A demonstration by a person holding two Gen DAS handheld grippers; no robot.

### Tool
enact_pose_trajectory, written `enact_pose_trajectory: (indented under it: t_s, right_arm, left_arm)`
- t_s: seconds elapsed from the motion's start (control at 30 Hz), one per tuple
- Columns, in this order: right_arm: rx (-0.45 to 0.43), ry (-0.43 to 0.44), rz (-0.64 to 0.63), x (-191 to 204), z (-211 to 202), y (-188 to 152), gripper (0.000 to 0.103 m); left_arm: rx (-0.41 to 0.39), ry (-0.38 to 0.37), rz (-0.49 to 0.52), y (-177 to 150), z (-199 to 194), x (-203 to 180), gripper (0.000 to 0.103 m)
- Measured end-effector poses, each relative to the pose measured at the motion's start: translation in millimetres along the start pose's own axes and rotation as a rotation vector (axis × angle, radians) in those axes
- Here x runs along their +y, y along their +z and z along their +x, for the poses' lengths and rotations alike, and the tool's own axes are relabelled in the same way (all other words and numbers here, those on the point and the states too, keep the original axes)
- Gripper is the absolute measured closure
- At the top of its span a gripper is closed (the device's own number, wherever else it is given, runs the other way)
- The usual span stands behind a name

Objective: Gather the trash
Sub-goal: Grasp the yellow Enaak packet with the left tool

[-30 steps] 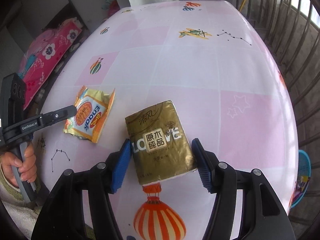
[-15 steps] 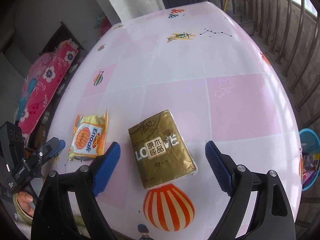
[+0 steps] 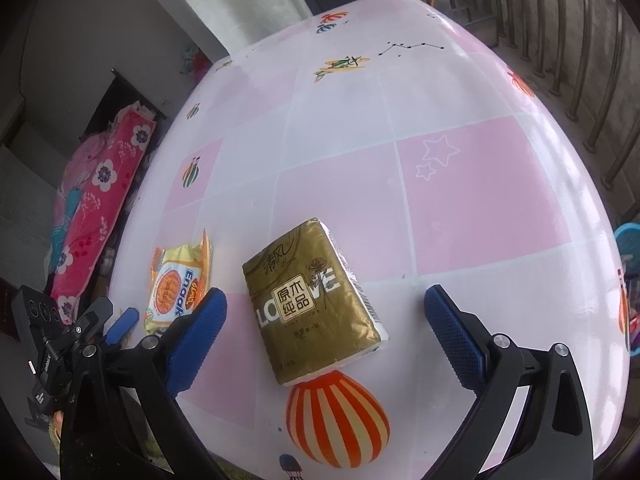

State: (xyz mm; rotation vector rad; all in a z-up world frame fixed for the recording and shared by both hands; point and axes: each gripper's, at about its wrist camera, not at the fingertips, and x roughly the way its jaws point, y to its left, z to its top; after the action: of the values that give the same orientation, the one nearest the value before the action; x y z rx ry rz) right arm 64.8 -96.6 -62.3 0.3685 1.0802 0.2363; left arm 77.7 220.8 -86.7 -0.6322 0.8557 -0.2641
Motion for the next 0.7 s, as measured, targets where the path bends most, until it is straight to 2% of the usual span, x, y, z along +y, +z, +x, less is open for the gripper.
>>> enact_pose_trajectory:
  t_s: [0.4, 0.7]
  right_arm:
    - [-0.014, 0.001, 0.037, -5, -2, -2, 0.008]
    - [-0.031, 0.024, 0.056, -12, -5, -3, 0.008]
  left_arm:
    - [-0.014, -0.038, -0.014, -1, -4, 4, 0.006]
    - [-0.015, -0.040, 0.003, -3, -3, 4, 0.006]
